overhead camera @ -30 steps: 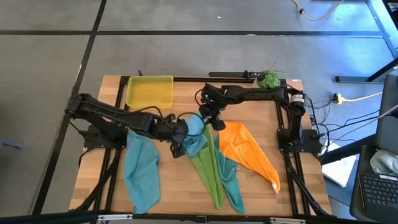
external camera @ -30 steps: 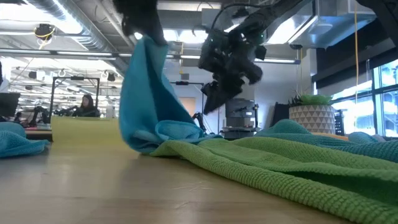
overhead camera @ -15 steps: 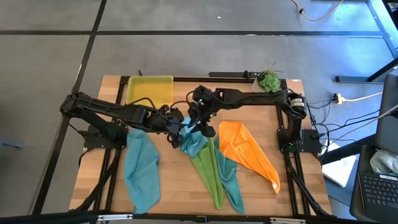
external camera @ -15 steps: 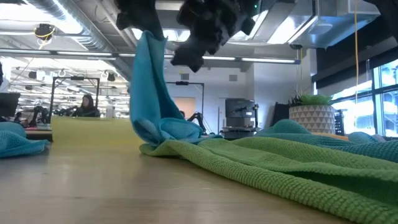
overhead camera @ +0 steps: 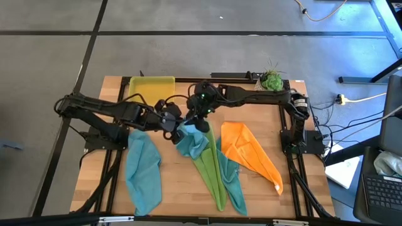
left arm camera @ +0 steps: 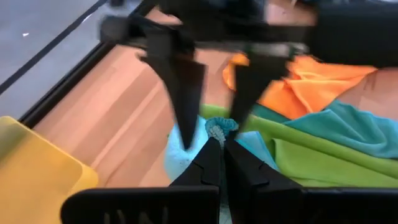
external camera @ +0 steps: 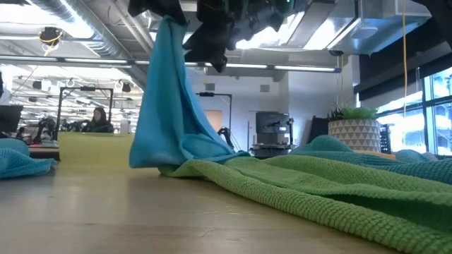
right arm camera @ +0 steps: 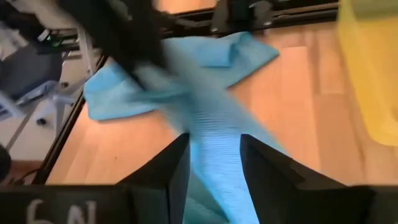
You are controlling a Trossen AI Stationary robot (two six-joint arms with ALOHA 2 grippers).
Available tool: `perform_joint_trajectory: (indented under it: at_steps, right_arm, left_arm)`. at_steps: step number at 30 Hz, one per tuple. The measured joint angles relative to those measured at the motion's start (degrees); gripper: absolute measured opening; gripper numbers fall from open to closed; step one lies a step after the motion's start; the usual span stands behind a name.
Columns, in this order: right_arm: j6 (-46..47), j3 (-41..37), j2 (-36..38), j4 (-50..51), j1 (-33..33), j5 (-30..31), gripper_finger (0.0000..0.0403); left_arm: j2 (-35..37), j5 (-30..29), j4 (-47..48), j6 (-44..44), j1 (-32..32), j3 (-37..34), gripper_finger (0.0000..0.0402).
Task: Fold microfiber towels
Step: Fold the center blue towel
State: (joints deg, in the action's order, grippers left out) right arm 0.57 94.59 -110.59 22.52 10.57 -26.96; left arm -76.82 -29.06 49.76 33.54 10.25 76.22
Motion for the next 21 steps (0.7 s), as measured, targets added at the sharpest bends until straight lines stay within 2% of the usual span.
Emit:
perform_joint_trajectory:
  at_steps: [4,11,17,21]
  right_arm:
    - [0.9,0.0,0.0,0.7,0.3,-0.8,0.0143]
    - [8.2,0.0,0.0,-2.9,0.2,-9.1,0.0143]
    - [10.9,0.4,0.0,-3.4,0.8,-8.7,0.0143]
    - [18.1,1.5,0.0,-3.7,1.6,-14.9,0.0143]
  left_arm:
    - [0.0,-0.4,2.2,0.7,-0.1,2.8,0.0000]
    - [0.1,-3.1,11.4,0.4,-1.1,9.1,0.0000]
    - [0.1,-1.9,15.7,0.4,-1.4,11.4,0.0000]
    - [0.1,-1.4,17.2,0.4,-0.7,12.9,0.0000]
